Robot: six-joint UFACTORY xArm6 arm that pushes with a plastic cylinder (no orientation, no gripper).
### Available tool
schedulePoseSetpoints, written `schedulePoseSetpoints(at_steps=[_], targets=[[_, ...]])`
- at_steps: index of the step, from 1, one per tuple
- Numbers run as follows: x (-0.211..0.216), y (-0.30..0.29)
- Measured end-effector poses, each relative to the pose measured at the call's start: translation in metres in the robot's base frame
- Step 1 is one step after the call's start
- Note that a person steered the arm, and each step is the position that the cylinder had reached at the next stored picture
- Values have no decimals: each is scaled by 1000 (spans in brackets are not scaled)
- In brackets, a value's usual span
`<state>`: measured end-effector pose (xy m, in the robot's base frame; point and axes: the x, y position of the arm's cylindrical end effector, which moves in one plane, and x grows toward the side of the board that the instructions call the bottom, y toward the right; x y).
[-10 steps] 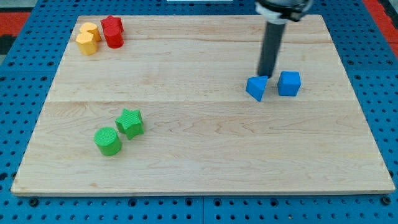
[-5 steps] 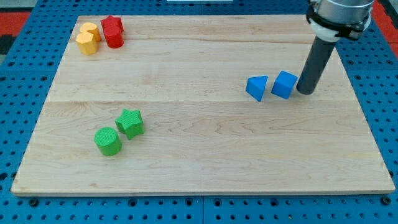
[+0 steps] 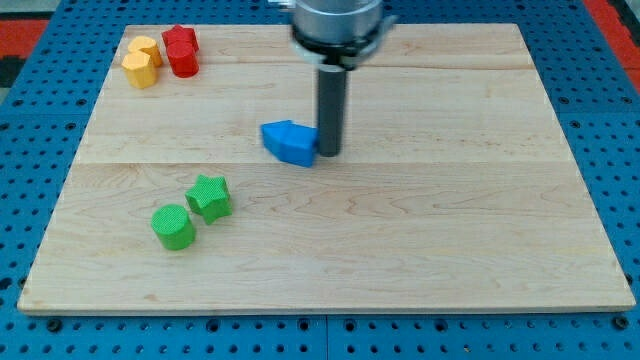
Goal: Push the blue blocks to the left side of the board
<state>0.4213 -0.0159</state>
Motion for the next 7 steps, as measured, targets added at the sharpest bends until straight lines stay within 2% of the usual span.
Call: schedulePoseSetpoints(at_steps=[2, 5, 7], targets=[[-43, -77], [-23, -207], [-23, -229]])
